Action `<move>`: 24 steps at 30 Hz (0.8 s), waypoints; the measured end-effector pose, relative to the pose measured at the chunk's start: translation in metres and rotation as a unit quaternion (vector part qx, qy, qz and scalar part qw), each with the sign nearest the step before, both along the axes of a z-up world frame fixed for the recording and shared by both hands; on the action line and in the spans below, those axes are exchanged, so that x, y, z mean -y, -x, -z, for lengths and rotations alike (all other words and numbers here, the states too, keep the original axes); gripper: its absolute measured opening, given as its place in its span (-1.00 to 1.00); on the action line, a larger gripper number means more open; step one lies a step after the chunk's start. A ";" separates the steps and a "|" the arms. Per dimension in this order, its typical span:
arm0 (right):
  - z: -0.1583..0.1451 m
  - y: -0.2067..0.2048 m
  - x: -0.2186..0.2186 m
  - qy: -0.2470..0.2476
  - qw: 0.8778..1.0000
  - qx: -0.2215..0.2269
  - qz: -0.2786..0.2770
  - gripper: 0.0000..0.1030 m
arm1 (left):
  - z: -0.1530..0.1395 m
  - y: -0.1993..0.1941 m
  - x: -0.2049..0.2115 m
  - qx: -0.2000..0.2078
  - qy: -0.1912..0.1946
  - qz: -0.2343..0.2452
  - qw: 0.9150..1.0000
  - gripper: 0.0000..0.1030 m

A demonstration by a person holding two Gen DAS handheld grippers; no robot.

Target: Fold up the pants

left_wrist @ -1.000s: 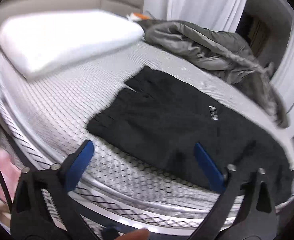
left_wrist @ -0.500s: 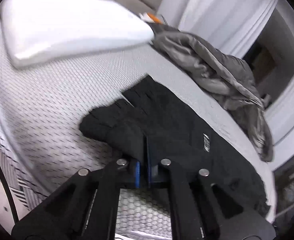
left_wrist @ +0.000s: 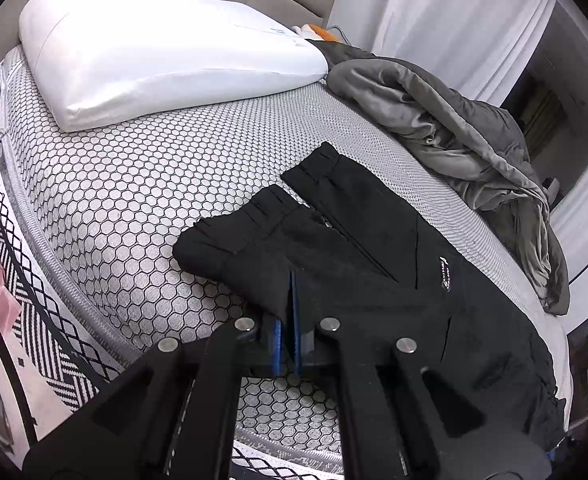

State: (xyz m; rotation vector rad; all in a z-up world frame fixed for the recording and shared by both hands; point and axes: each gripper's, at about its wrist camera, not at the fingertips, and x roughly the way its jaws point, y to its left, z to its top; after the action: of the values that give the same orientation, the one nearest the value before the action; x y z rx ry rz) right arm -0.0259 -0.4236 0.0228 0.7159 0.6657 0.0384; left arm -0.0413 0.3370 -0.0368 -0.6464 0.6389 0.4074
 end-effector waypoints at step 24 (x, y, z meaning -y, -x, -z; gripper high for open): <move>-0.008 0.011 0.015 -0.005 0.999 -0.009 0.041 -0.76 | -0.018 -0.002 0.006 0.021 -0.006 0.019 1.000 -1.00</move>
State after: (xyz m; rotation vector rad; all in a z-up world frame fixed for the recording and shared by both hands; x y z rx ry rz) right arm -0.0372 -0.4390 0.0304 0.7524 0.6539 -0.0397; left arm -0.0395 0.3308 -0.0189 -0.6289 0.6077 0.3620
